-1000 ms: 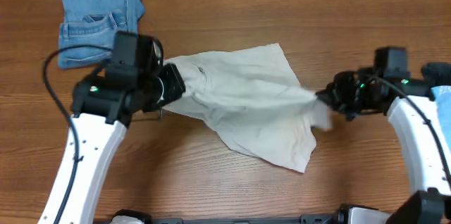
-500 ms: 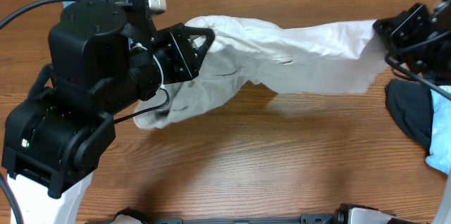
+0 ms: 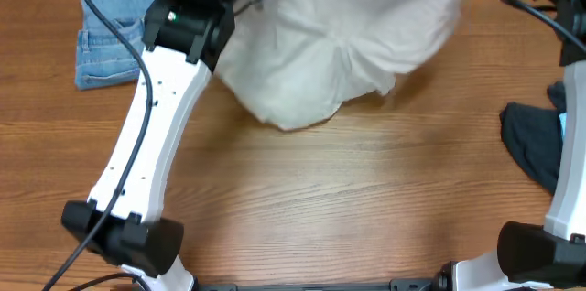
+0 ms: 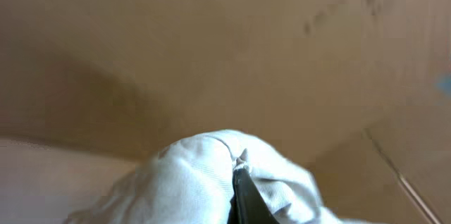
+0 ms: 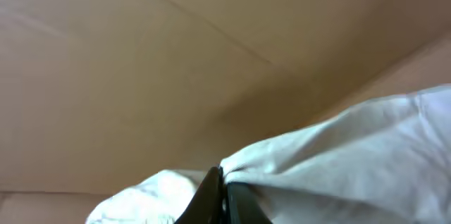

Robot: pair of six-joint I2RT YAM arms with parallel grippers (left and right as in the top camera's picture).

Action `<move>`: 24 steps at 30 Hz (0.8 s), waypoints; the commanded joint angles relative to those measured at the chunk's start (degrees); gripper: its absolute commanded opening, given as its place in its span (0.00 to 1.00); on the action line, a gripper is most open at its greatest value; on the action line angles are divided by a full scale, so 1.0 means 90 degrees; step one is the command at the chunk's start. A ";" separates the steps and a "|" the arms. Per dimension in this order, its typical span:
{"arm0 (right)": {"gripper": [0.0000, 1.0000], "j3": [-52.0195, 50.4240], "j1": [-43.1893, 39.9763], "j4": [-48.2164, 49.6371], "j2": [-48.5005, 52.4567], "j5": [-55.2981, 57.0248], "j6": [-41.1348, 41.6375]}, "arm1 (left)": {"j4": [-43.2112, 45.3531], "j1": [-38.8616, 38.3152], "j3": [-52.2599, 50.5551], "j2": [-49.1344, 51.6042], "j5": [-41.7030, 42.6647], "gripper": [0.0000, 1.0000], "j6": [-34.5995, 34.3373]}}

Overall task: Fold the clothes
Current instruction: 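Lift the pants with both grippers and stretch them apart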

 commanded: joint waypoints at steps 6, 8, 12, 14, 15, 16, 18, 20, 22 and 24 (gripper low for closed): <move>0.04 0.0143 -0.0546 -0.0872 -0.0335 -0.0488 -0.0216 | -0.1292 0.0483 0.0867 -0.0515 0.0012 0.07 0.0746; 0.04 0.0143 -0.0546 -0.1481 -0.0335 -0.0486 -0.0255 | -0.2123 0.0483 0.0867 -0.0534 0.0044 0.05 0.0690; 0.04 0.0143 -0.0546 -0.2448 -0.0335 -0.0170 -0.0488 | -0.3779 0.0483 0.0869 -0.0549 0.0083 0.04 0.0583; 0.04 0.0143 -0.0546 -0.3028 -0.0335 0.0143 -0.0544 | -0.4719 0.0481 0.0867 -0.0561 0.0478 0.04 0.0551; 0.04 0.0143 -0.0546 -0.3228 -0.0335 0.0316 -0.0546 | -0.5037 0.0481 0.0869 -0.0563 0.0663 0.04 0.0554; 0.04 0.0143 -0.0546 -0.3429 -0.0347 0.0471 -0.0568 | -0.5338 0.0476 0.0869 -0.0568 0.0789 0.04 0.0559; 0.04 0.0143 -0.0544 -0.3735 -0.0401 0.0651 -0.0692 | -0.5843 0.0398 0.0869 -0.0646 0.0799 0.04 0.0610; 0.04 0.0143 -0.0539 -0.4082 -0.0551 0.0721 -0.0906 | -0.6353 0.0206 0.0869 -0.0877 0.0641 0.04 0.0719; 0.04 0.0143 -0.0539 -0.4282 -0.0697 0.0736 -0.1073 | -0.6623 0.0046 0.0869 -0.1086 0.0306 0.04 0.0716; 0.04 0.0143 -0.0534 -0.4551 -0.0937 0.0729 -0.1188 | -0.7087 -0.0226 0.0869 -0.1489 -0.0374 0.04 0.0673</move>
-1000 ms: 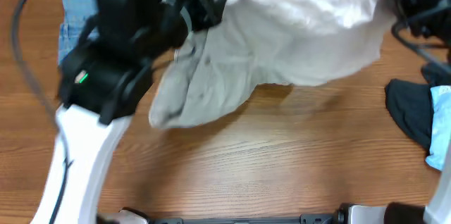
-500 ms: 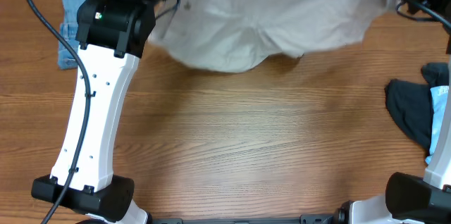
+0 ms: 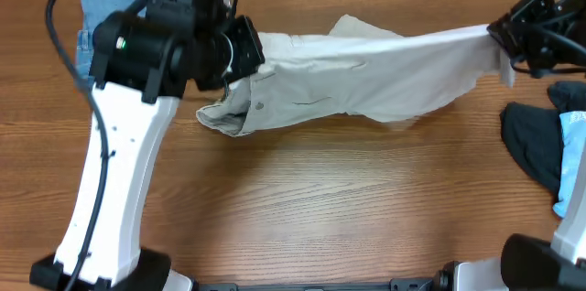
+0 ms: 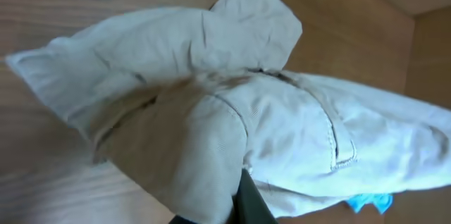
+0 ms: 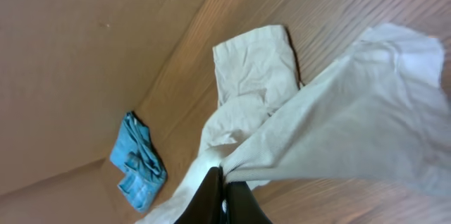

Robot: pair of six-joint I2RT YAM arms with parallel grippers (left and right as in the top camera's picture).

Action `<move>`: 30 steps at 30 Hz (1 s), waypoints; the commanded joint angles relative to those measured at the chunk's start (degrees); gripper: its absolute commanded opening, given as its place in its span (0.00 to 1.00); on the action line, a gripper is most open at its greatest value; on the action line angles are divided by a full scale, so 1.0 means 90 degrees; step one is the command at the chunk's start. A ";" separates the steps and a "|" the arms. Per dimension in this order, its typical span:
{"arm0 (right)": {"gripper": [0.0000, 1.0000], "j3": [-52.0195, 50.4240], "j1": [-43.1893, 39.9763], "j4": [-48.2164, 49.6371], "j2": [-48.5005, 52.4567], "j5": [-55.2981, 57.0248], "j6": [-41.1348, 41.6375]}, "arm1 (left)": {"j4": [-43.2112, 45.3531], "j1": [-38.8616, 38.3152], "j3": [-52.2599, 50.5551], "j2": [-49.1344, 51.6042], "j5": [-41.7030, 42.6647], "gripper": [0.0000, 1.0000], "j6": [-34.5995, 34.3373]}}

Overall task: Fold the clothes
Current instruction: 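Lift the pants with both grippers and stretch them apart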

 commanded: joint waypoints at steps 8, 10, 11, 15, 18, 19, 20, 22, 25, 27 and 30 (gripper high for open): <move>0.04 0.0100 0.0957 -0.0483 -0.0877 0.0192 -0.0357 | -0.1549 -0.0313 0.0134 -0.1766 -0.1775 0.04 -0.0202; 0.04 0.0100 0.1338 -0.0503 -0.0877 0.0250 -0.0359 | -0.1549 -0.0313 0.0131 -0.1989 -0.1654 0.04 -0.0172; 0.04 0.0100 0.1474 -0.0542 -0.0877 0.0437 -0.0355 | -0.1549 -0.0313 0.0131 -0.2062 -0.1647 0.04 -0.0172; 0.04 0.0100 0.1615 -0.0563 -0.0877 0.0911 -0.0330 | -0.1549 -0.0313 0.0119 -0.2045 -0.1542 0.04 -0.0170; 0.04 0.0100 0.1615 -0.0194 -0.0860 0.0906 -0.0328 | -0.1549 -0.0313 0.0117 -0.1790 -0.1897 0.04 -0.0175; 0.04 0.0100 0.1615 -0.0100 -0.0845 0.0901 -0.0304 | -0.1549 -0.0313 0.0117 -0.1632 -0.2021 0.04 -0.0194; 0.04 0.0100 0.1615 -0.0012 -0.0826 0.0850 -0.0301 | -0.1542 -0.0308 0.0117 -0.1462 -0.2035 0.04 -0.0194; 0.04 0.0092 0.1617 0.0221 -0.0661 0.0758 -0.0226 | -0.1404 -0.0308 0.0117 -0.0918 -0.2110 0.05 -0.0194; 0.04 0.0087 0.1634 0.0471 -0.0245 0.0583 -0.0117 | -0.1122 -0.0301 0.0117 -0.0194 -0.2443 0.05 -0.0270; 0.04 0.0087 0.1785 0.0680 0.0255 0.0500 -0.0119 | -0.0957 -0.0265 0.0117 0.0466 -0.2531 0.05 -0.0313; 0.04 0.0087 0.2021 0.0716 0.0814 0.0498 -0.0121 | -0.1144 -0.0253 0.0117 0.1207 -0.2523 0.04 -0.0313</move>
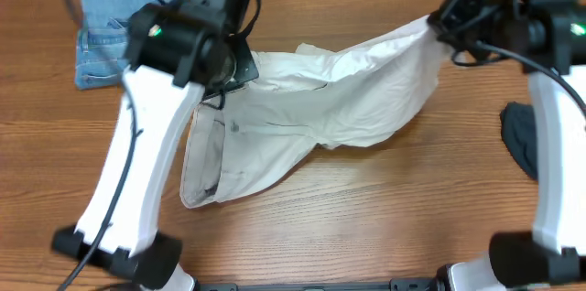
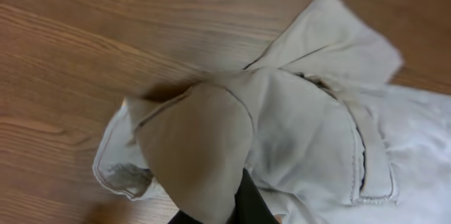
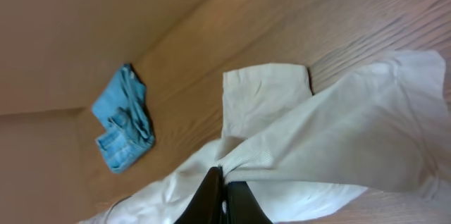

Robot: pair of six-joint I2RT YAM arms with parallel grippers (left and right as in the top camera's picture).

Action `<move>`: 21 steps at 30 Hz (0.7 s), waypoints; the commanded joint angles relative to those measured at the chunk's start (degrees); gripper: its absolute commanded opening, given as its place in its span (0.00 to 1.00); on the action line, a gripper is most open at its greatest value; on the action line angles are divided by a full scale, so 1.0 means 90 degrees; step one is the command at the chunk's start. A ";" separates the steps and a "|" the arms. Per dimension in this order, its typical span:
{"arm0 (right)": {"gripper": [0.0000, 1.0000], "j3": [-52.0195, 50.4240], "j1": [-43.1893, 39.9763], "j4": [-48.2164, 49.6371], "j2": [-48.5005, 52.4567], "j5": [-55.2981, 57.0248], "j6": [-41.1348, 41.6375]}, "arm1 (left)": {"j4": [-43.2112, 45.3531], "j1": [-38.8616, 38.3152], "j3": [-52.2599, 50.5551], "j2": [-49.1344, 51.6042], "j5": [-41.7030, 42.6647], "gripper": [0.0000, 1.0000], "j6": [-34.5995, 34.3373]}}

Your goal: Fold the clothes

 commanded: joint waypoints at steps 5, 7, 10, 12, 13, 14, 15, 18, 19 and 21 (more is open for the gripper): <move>0.04 0.0090 0.0330 0.0270 0.0573 -0.0041 -0.0005 | -0.0287 0.0066 0.0119 0.0702 -0.0226 0.04 -0.0107; 0.04 0.0092 0.0330 0.0340 0.0491 0.0066 -0.0005 | -0.0231 0.0066 0.0172 0.0525 -0.0233 0.04 -0.0083; 0.04 0.0092 0.0330 0.0515 0.0160 0.0537 0.0000 | -0.0121 0.0046 0.0435 -0.0005 -0.0401 0.04 0.0039; 0.04 0.0104 0.0330 0.0605 -0.0328 0.1059 0.0000 | 0.0046 0.0010 0.0809 -0.0491 -0.0393 0.04 0.0272; 0.04 0.0104 0.0330 0.0600 -0.0644 0.1326 -0.0002 | 0.0051 -0.0097 0.1129 -0.0784 -0.0396 0.04 0.0342; 0.04 0.0104 0.0330 0.0600 -0.1037 0.1532 0.0000 | 0.0051 -0.0253 0.1435 -0.1015 -0.0398 0.04 0.0372; 0.04 0.0104 0.0330 0.0605 -0.1353 0.1557 0.0000 | 0.0080 -0.0447 0.1746 -0.1231 -0.0398 0.04 0.0374; 0.04 0.0104 0.0330 0.0566 -0.2365 0.1552 0.0000 | 0.0138 -0.1115 0.2645 -0.1705 -0.0398 0.04 0.0418; 0.04 0.0104 0.0330 0.0522 -0.2603 0.1552 0.0000 | 0.0141 -0.1311 0.2805 -0.1800 -0.0396 0.04 0.0418; 0.04 0.0104 0.0330 0.0379 -0.3036 0.1554 0.0000 | 0.0158 -0.1671 0.2943 -0.1906 -0.0393 0.04 0.0410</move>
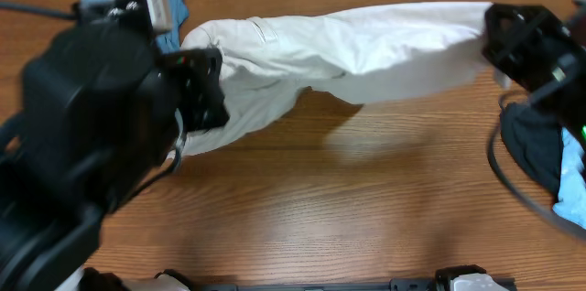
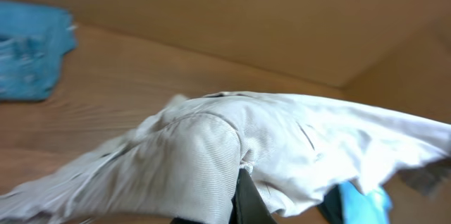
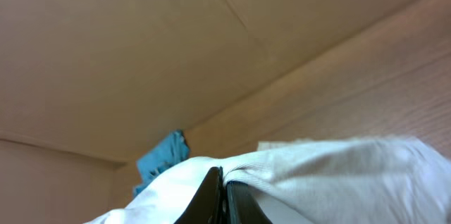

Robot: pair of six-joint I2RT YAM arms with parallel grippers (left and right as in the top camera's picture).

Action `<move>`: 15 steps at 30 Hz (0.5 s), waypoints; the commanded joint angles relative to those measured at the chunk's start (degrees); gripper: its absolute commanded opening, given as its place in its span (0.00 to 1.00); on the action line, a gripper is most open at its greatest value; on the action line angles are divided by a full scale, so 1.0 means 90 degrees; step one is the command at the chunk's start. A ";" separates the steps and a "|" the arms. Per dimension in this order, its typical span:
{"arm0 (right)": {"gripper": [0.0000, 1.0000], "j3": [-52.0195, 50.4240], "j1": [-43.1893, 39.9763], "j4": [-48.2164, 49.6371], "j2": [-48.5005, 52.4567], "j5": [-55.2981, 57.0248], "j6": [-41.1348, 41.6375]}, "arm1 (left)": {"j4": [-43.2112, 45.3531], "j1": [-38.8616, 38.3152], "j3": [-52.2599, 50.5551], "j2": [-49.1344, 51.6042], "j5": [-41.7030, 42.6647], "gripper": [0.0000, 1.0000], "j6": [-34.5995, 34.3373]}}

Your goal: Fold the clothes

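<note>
A pair of cream shorts hangs stretched out above the table between both arms. My left gripper is shut on its left end, with the cloth draped over the fingers. My right gripper is shut on the right end, pinching a fold of cream cloth. In the overhead view the left arm looms large and blurred at the left, and the right arm is at the right edge.
Folded blue denim lies at the back left, partly hidden by the left arm. A dark garment with a light blue piece lies at the right edge. Cardboard walls stand behind the wooden table.
Both arms have risen toward the overhead camera. The shorts, which sagged onto the table in the middle, now hang pulled out straighter between the two grippers, further back.
The shorts were first held high and bunched at the back of the table. Then they were stretched low across the table between both grippers. After that the left end lay down toward the front left. Now both ends are raised and the cloth is spread wide.
</note>
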 commanded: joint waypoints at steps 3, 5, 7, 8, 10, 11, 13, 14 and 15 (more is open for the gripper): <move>0.04 0.0090 -0.0012 -0.0187 -0.0797 0.0155 0.0005 | 0.0267 -0.1115 0.0245 -0.0136 -0.0187 0.04 0.0165; 0.04 0.0090 -0.0012 -0.0240 -0.0945 0.0153 0.0005 | 0.0410 -0.1571 0.0245 -0.0138 -0.0255 0.04 0.0170; 0.04 0.0090 -0.0012 -0.0306 -0.1059 0.0153 0.0027 | 0.0576 -0.2069 0.0245 -0.0143 -0.0255 0.04 0.0170; 0.04 0.0090 -0.0012 -0.0304 -0.1095 0.0155 0.0053 | 0.0668 -0.2271 0.0245 -0.0143 -0.0257 0.04 0.0172; 0.04 0.0090 -0.0012 -0.0236 -0.1117 0.0151 0.0197 | 0.1015 -0.2720 0.0245 -0.0143 -0.0257 0.04 0.0306; 0.04 0.0090 -0.0012 -0.0158 -0.1117 0.0153 0.0194 | 0.1256 -0.2990 0.0245 -0.0143 -0.0391 0.04 0.0469; 0.04 0.0092 -0.0012 -0.0049 -0.1117 0.0153 0.0194 | 0.1430 -0.3315 0.0245 -0.0143 -0.1044 0.04 0.0551; 0.04 0.0092 -0.0012 0.0019 -0.1117 0.0153 0.0194 | 0.1501 -0.3429 0.0245 -0.0143 -0.1280 0.04 0.0559; 0.04 0.0092 -0.0012 0.0073 -0.1117 0.0155 0.0194 | 0.1574 -0.3468 0.0245 -0.0143 -0.1362 0.04 0.0614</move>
